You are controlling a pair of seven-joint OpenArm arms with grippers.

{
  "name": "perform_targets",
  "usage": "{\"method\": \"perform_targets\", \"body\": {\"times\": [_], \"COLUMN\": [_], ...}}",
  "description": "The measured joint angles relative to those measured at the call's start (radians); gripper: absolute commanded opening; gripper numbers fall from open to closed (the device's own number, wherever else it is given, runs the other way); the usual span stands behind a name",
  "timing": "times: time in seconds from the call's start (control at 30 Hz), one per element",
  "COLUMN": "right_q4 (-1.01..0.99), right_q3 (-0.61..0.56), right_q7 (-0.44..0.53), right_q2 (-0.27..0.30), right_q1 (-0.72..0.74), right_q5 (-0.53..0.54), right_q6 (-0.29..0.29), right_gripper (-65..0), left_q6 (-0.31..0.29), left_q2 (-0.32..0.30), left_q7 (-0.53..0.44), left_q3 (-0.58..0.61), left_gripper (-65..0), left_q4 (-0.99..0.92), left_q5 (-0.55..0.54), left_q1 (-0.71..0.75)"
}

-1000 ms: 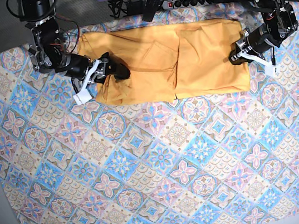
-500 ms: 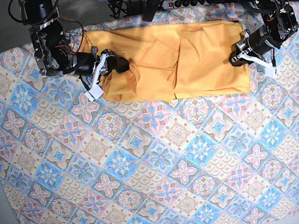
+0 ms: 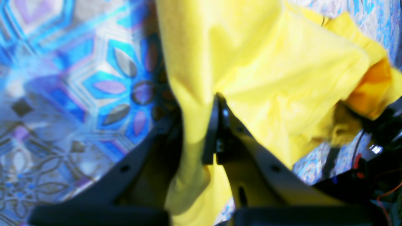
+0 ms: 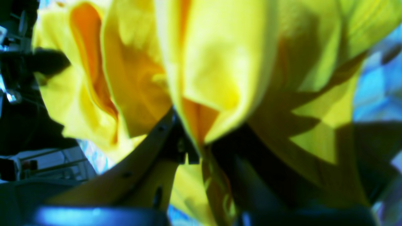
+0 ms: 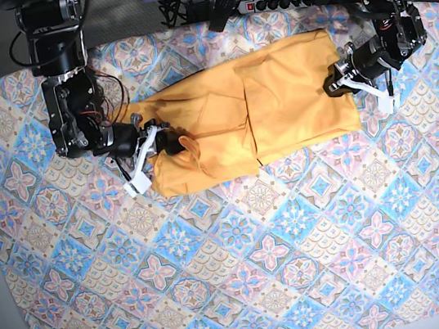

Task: Fold the T-shirt properly
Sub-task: 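Fold the right gripper's end over toward the left gripper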

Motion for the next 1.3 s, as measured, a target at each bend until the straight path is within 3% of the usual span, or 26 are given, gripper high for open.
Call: {"method": "perform_targets", "body": {"times": [0.2, 0.33, 0.77, 1.0, 1.2, 1.3], "right_q4": [0.002, 0.007, 0.173, 0.259, 0.280, 0.247], "right_q3": [0.000, -0.036, -0.381, -0.467, -0.551, -0.597], "right_q7": [0.004, -0.013, -0.019, -0.025, 0.031, 0.070], "right_q2": [-0.001, -0.010, -0.024, -0.023, -0.038, -0.079], "right_q1": [0.042, 0.034, 0.107, 0.151, 0.156, 0.156], "right_q5": [-0.136, -0.139, -0.137, -0.140, -0.143, -0.139], "right_q6": [0.000, -0.001, 0.001, 0.003, 0.001, 0.004], "right_gripper": [-64.8, -64.8, -64.8, -64.9, -64.8, -64.7], "left_q6": [0.002, 0.004, 0.004, 0.004, 0.004, 0.004], "left_q2": [0.026, 0.026, 0.068, 0.070, 0.070, 0.070], "left_q7": [-0.005, -0.006, -0.011, -0.016, -0.042, -0.042], "left_q3": [0.048, 0.060, 0.060, 0.060, 0.060, 0.060], "left_gripper": [-65.0, -65.0, -65.0, -65.0, -65.0, -65.0], "left_q4": [-0.002, -0.002, -0.081, -0.081, -0.082, -0.082], "left_q5": [0.001, 0.005, 0.003, 0.003, 0.004, 0.004], "left_q1": [-0.034, -0.043, -0.091, -0.090, -0.088, -0.087]}}
